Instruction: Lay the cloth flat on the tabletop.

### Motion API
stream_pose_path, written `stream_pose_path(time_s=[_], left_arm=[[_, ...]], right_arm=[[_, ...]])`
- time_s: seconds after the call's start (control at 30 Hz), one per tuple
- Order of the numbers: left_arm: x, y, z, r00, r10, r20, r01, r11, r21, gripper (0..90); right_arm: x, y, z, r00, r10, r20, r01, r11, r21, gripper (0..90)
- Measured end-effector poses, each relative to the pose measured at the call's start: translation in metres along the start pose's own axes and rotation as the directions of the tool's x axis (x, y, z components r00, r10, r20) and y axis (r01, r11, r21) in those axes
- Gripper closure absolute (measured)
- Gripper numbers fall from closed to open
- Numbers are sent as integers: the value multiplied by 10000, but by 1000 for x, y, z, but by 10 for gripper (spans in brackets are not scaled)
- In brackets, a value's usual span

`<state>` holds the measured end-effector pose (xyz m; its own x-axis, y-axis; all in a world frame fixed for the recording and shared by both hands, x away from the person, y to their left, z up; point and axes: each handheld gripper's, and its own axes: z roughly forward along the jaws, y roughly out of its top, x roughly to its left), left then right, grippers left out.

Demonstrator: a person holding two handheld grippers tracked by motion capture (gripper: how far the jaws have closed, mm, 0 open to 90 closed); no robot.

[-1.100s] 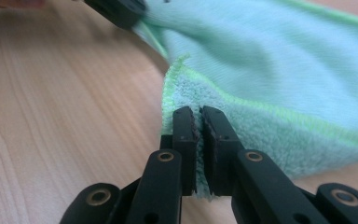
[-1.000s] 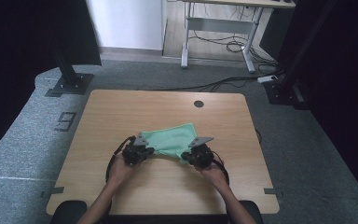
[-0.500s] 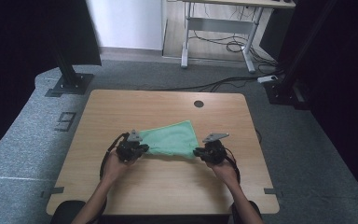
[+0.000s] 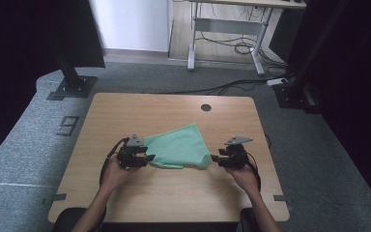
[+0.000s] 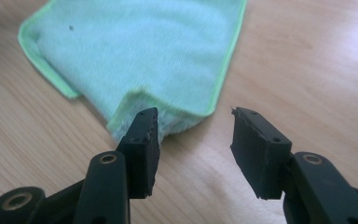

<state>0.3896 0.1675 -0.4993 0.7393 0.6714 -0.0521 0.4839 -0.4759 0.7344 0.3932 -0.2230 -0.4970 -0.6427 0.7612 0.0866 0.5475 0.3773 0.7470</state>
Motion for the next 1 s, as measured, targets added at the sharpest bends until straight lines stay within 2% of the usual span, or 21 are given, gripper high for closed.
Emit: stream_pose_path(time_s=[0.03, 0.13, 0.17, 0.23, 0.27, 0.3, 0.37, 0.4, 0.43, 0.57, 0.63, 0.8, 1.0], left_arm=[[0, 0, 0, 10000, 0, 0, 0, 10000, 0, 504], [-10, 9, 4, 9985, 154, 518, -149, 9998, -100, 516], [-10, 9, 4, 9985, 154, 518, -149, 9998, -100, 518], [-19, 14, 8, 9960, 271, 853, -261, 9996, -131, 527], [-19, 14, 8, 9960, 271, 853, -261, 9996, -131, 530], [-26, 15, 12, 9935, 349, 1087, -341, 9994, -95, 537], [-32, 15, 17, 9900, 430, 1345, -431, 9991, -21, 569], [-32, 15, 17, 9900, 430, 1345, -431, 9991, -21, 579], [-38, 13, 23, 9870, 509, 1526, -529, 9986, 93, 592], [-45, 10, 35, 9813, 550, 1843, -612, 9977, 278, 621], [-48, 10, 42, 9790, 553, 1960, -632, 9974, 341, 629], [-56, 13, 56, 9781, 646, 1978, -737, 9965, 385, 632], [-60, 11, 74, 9825, 943, 1605, -1086, 9906, 829, 653]], right_arm=[[0, 2, -1, 10000, 40, 2, -40, 10000, -28, 501], [-1, 11, -1, 10000, 0, -11, -1, 9999, -144, 481], [0, 14, 1, 10000, -23, -14, 23, 9998, -186, 474], [2, 21, 5, 9999, -90, -89, 88, 9998, -193, 462], [3, 24, 9, 9998, -144, -112, 142, 9997, -195, 455], [5, 27, 13, 9997, -169, -163, 166, 9997, -180, 451], [8, 31, 19, 9996, -197, -220, 194, 9997, -163, 439], [10, 33, 23, 9994, -241, -240, 237, 9996, -151, 435], [12, 35, 27, 9991, -271, -310, 268, 9996, -103, 432], [17, 34, 39, 9984, -311, -468, 318, 9994, 125, 429], [19, 30, 44, 9980, -332, -540, 349, 9990, 297, 455], [17, 15, 53, 9978, -232, -627, 271, 9976, 629, 492], [14, 1, 62, 9988, -248, -413, 286, 9950, 954, 480]])
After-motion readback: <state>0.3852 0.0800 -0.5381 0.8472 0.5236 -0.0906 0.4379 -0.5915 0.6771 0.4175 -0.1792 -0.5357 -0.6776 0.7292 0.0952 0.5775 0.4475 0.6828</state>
